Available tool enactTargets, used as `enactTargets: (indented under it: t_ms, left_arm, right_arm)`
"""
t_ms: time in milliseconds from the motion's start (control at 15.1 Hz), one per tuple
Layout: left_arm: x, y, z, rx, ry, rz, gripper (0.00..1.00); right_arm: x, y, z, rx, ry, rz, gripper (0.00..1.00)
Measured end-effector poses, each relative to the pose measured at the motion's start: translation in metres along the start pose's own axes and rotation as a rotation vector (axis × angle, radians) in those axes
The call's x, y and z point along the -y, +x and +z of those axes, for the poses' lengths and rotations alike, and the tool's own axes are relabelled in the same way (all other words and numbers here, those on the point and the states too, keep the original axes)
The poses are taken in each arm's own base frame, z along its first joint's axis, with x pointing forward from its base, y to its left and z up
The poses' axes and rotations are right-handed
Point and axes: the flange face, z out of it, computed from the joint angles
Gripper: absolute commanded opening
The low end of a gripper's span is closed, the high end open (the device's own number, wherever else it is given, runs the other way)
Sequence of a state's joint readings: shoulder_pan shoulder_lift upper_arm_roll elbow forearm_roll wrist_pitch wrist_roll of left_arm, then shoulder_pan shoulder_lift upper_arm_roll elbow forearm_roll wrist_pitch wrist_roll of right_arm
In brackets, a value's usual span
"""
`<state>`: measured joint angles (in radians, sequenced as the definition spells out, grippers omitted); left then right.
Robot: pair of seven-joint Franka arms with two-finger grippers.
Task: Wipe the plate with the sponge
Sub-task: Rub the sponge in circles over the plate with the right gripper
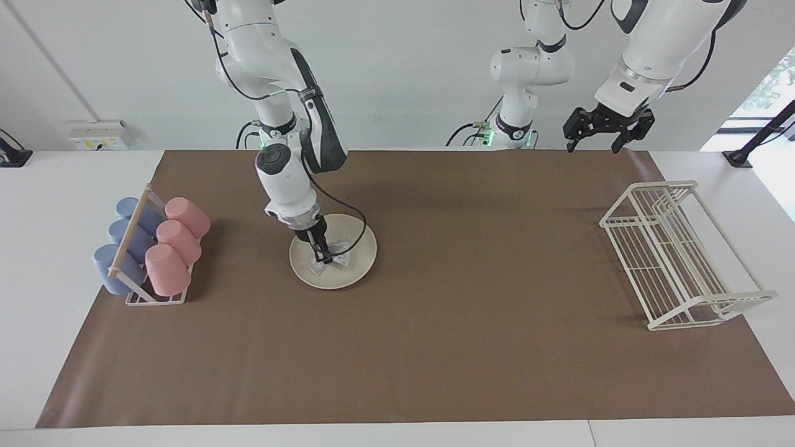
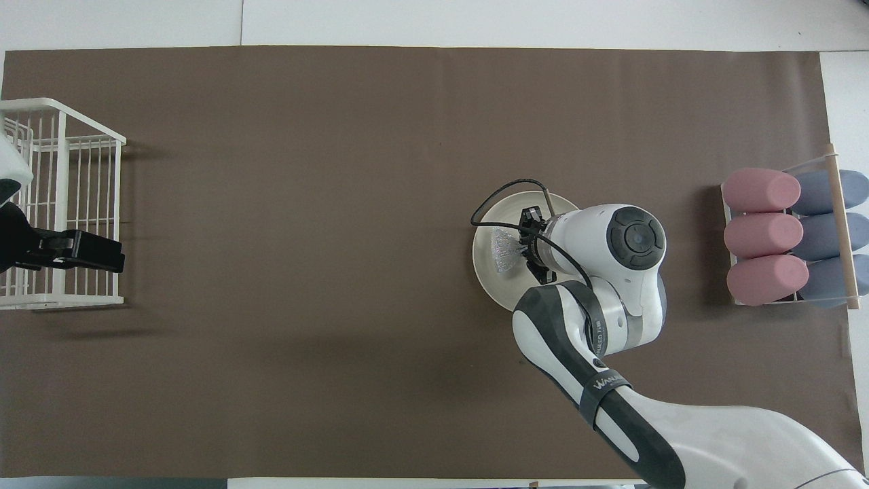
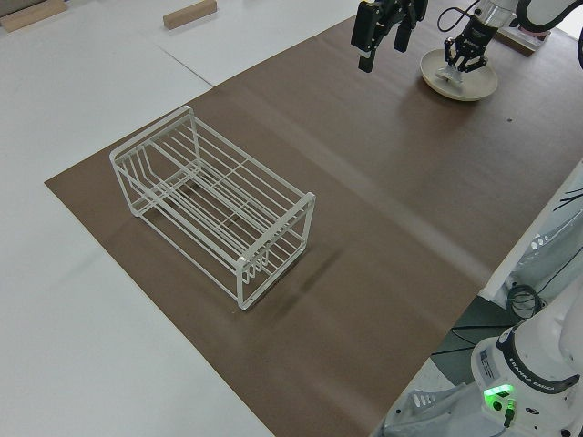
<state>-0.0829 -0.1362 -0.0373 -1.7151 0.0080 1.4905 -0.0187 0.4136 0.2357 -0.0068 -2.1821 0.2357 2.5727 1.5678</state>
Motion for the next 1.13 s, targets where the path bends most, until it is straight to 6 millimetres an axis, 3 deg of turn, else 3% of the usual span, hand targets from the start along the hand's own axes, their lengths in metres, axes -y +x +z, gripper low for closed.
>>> enactTargets:
  t_ms: [199, 531, 664, 929, 1128]
  left_arm:
    - [0.008, 0.000, 0.000, -0.004, -0.003, -0.015, 1.00]
    - [0.017, 0.001, 0.000, -0.005, -0.005, -0.034, 1.00]
    - [0.018, 0.001, 0.000, -0.006, -0.005, -0.038, 1.00]
    - [0.019, 0.000, -0.001, -0.006, -0.005, -0.039, 1.00]
    - [0.039, -0.006, -0.009, -0.024, -0.008, -0.080, 1.00]
  right_arm:
    - [-0.003, -0.025, 0.005, 0.006, 0.019, 0.029, 0.00]
    - [-0.003, -0.026, 0.006, 0.007, 0.024, 0.042, 0.00]
    - [-0.001, -0.017, 0.005, 0.005, 0.021, 0.049, 0.00]
    - [0.005, 0.021, -0.002, -0.004, 0.006, 0.058, 0.00]
    - [0.006, 0.049, -0.006, -0.007, -0.026, 0.054, 0.00]
